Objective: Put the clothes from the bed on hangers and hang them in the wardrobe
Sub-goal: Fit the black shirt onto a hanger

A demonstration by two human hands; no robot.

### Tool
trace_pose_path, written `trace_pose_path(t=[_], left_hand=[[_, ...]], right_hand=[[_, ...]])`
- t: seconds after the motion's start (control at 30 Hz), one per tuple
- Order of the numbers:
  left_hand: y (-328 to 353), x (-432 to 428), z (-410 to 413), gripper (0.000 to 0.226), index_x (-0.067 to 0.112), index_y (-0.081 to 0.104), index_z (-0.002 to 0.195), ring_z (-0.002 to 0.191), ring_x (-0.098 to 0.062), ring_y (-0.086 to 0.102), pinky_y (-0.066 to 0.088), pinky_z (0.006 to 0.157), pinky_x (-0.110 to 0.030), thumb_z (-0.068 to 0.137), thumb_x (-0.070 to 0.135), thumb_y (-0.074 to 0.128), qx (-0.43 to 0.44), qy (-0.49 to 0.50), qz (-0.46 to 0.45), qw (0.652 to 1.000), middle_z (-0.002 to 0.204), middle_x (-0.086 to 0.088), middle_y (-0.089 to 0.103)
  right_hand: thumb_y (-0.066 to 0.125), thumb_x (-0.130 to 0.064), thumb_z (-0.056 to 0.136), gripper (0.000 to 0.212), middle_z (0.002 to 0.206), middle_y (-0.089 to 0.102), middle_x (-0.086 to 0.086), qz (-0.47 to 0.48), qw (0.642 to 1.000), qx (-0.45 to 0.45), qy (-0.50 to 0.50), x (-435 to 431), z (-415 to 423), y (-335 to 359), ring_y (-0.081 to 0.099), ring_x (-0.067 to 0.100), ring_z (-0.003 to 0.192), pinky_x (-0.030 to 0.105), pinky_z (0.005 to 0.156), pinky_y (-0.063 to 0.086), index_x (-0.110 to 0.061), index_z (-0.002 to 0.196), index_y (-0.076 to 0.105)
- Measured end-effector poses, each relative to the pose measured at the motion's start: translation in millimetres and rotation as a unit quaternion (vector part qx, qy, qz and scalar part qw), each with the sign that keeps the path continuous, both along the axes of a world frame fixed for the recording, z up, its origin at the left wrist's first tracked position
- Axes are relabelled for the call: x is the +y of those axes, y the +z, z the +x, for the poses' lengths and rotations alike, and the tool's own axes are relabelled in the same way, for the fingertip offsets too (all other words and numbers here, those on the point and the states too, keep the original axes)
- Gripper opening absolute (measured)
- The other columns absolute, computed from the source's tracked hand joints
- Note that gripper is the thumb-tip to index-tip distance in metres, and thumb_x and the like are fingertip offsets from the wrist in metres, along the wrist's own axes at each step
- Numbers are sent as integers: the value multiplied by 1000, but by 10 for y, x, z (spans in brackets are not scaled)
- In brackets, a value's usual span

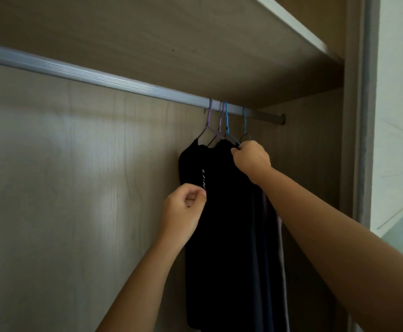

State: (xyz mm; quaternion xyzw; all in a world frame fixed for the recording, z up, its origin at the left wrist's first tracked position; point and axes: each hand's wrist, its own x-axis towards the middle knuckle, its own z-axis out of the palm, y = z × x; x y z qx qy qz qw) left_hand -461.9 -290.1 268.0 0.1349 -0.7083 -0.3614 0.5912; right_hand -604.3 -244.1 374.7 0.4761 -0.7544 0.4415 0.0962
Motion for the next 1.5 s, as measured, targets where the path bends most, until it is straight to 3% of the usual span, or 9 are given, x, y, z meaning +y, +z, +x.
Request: trace_pose_path(t=[0.3, 0.5, 0.8, 1.03, 1.13, 1.2, 1.33, 1.43, 1.5], left_hand=[[-12, 77, 84, 6, 24, 59, 90, 82, 4, 58, 42, 68, -2, 87, 20, 56, -17, 77, -45, 996, 88, 11, 62], [-52, 318, -10, 25, 17, 57, 112, 94, 3, 52, 38, 76, -7, 87, 23, 55, -5, 130, -136, 982, 108, 7, 55], [-437, 1055, -481, 37, -2, 53, 119, 116, -33, 52, 36, 100, -35, 90, 21, 50, 31, 150, -306, 940, 121, -19, 57], [-901, 1609, -1024, 41, 1, 47, 126, 117, -33, 51, 39, 98, -41, 92, 23, 47, -45, 33, -294, 954, 125, -20, 55], [-1108, 1911, -1301, 47, 5, 45, 128, 116, -29, 51, 41, 98, -45, 91, 32, 38, -111, -75, -258, 957, 125, -16, 55], [-1237, 2122, -1487, 49, 4, 47, 126, 113, -30, 53, 39, 97, -46, 91, 35, 33, -129, -129, -246, 952, 122, -16, 57], [-1447, 2557, -1796, 45, 0, 55, 105, 90, -33, 58, 43, 82, -45, 90, 34, 31, -121, -238, -219, 939, 97, -16, 62], [-1620, 2946, -1956, 30, 8, 53, 82, 68, -22, 49, 38, 59, -30, 94, 33, 40, -166, -308, -217, 911, 71, 1, 51], [-1763, 3237, -2037, 24, 12, 49, 75, 60, -18, 47, 33, 53, -21, 94, 27, 45, -208, -351, -222, 886, 62, 5, 47]], right_hand=[[46, -24, 95, 30, 73, 52, 10, -102, 992, -18, 68, 467, -31, 80, 50, 26, 69, 35, 64, 38, 2, 95, 60], [50, -22, 93, 30, 71, 54, 12, -104, 992, 9, 69, 1088, -163, -361, 51, 22, 66, 31, 64, 37, 5, 91, 62], [50, -7, 91, 28, 45, 55, -10, -99, 985, -135, 30, 2604, -433, -1316, 51, -1, 43, 9, 47, 39, -12, 65, 58], [52, -6, 87, 27, 48, 54, -5, -93, 974, -186, -87, 3981, -368, -1850, 50, 2, 43, 11, 45, 40, -11, 61, 62], [64, -37, 73, 22, 54, 59, -2, -82, 972, -174, -136, 4493, -227, -1930, 56, 6, 51, 13, 50, 45, -18, 62, 67], [69, -57, 62, 41, 58, 58, -1, -74, 968, -165, -176, 4821, -153, -1991, 55, 9, 55, 14, 52, 45, -16, 66, 67], [65, -47, 70, 28, 55, 55, -4, -71, 949, -158, -262, 5462, 61, -2077, 52, 2, 52, 10, 52, 42, -20, 62, 67], [67, -70, 54, 58, 62, 60, -1, -66, 923, -162, -343, 5918, 309, -2175, 57, 7, 58, 13, 58, 47, -14, 70, 68], [66, -69, 58, 52, 65, 65, 0, -45, 905, -169, -387, 6192, 491, -2287, 62, 8, 62, 17, 64, 51, -19, 73, 70]])
